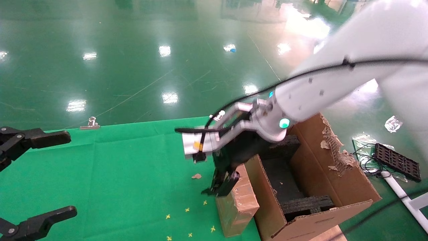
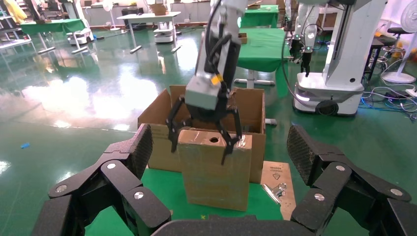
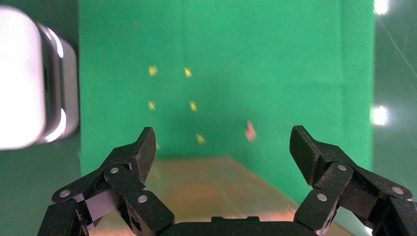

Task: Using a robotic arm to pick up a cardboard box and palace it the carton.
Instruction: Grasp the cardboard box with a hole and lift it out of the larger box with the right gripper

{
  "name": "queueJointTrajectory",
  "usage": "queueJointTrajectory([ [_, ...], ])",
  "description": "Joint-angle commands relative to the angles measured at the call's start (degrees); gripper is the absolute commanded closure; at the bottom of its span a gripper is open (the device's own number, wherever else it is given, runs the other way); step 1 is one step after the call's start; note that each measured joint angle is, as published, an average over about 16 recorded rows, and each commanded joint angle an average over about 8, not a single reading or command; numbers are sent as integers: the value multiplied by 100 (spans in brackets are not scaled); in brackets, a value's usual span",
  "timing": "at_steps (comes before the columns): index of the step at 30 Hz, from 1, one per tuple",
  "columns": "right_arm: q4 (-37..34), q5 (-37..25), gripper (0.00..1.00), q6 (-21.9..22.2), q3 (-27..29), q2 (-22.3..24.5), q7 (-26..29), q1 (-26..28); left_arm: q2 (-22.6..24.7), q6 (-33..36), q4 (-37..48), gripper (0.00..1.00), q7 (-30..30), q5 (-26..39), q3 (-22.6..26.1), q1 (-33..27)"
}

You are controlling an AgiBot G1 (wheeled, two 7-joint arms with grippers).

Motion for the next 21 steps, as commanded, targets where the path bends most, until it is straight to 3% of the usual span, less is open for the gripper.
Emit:
queueJointTrajectory([
  [1,-2,9,0,-20,-437,-51,173,450,0,0,0,0,0,-1,1,0],
  [8,7,182,0,45,-1681,-38,497,1362,-2,-2,0,0,2,-3,4,-1],
  [14,18,275,0,141,-2378,-100,651,1579,-3,-3,0,0,3,-4,6,-1],
  [21,18,347,0,254,-2757,-135,851,1728,-4,-4,0,0,5,-6,9,-2],
])
